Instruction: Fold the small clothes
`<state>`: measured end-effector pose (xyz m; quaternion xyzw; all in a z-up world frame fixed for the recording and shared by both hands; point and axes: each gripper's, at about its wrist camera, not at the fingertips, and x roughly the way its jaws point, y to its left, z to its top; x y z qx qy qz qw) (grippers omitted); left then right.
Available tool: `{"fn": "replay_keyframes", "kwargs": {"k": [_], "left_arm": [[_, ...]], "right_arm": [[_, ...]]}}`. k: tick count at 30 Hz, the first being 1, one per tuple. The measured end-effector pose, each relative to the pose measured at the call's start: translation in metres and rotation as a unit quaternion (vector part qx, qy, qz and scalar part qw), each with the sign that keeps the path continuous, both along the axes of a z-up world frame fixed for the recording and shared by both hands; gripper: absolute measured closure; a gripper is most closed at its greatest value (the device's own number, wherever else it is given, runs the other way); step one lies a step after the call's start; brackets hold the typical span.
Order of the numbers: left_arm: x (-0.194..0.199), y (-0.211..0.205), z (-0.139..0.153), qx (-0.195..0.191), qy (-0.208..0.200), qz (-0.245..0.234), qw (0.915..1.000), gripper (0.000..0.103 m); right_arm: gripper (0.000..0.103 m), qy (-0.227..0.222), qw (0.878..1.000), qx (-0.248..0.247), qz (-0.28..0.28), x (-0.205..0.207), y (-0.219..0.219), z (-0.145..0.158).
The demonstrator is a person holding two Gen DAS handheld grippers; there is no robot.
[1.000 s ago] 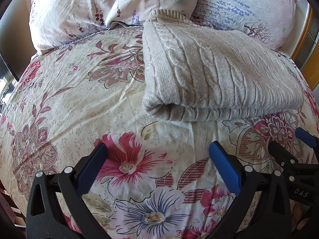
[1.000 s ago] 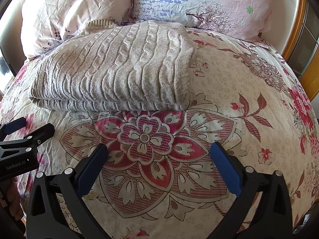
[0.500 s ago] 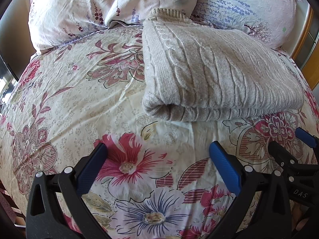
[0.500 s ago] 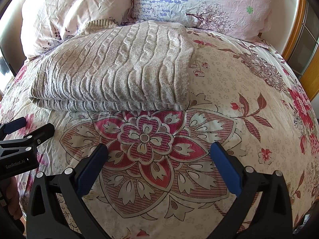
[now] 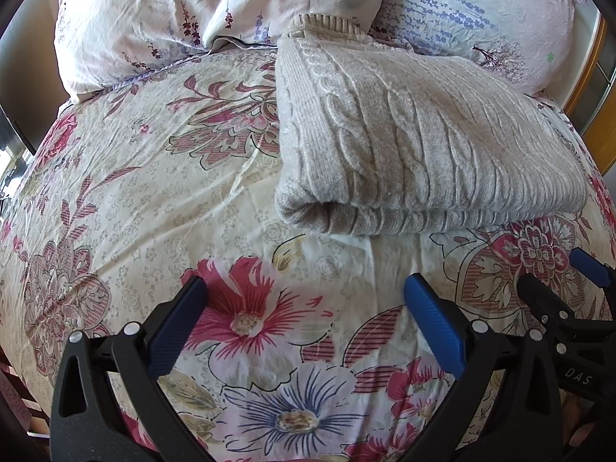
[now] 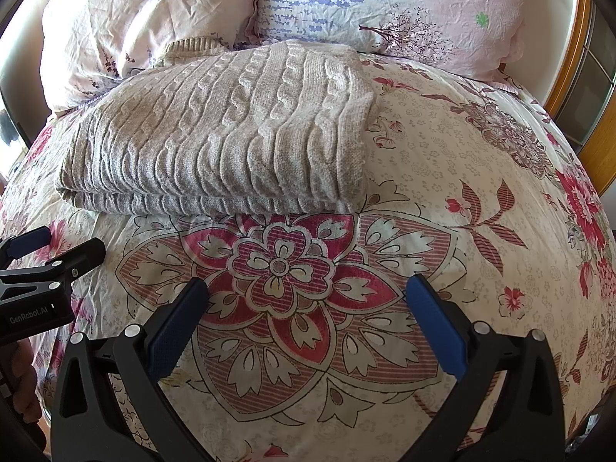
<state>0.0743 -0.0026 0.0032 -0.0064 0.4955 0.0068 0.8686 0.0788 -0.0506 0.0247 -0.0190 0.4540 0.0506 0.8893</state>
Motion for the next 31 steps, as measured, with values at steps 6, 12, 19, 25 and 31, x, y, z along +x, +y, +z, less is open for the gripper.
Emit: {"fn": "replay_keyframes", "kwargs": {"k": [6,12,19,25,31], "left_arm": [[0.0013,0.0001,0.0000,0.000,0.004,0.000,1.0000,0.002],[0.0011,0.0000,-0.0004,0.000,0.005,0.000,1.0000,0.002],[0.0012,-0.0002,-0.0008,0.000,0.005,0.001,1.0000,0.002],[0.0015,-0.0002,-0.0007,0.000,0.006,0.000,1.0000,0.002],[0.0014,-0.0004,-0.0010,0.000,0.006,0.001,1.0000,0.002]], "right_arm": [[0.001,0.000,1.000,0.000,0.000,0.0001,0.0000,-0.0001],[0.001,0.000,1.000,0.000,0.000,-0.0001,0.0000,-0.0002],[0.001,0.000,1.000,0.000,0.000,0.0000,0.0000,-0.0002],[0.001,0.000,1.000,0.000,0.000,0.0001,0.0002,-0.0003],[0.001,0.000,1.000,0.000,0.000,0.0001,0.0002,-0.0004]]}}
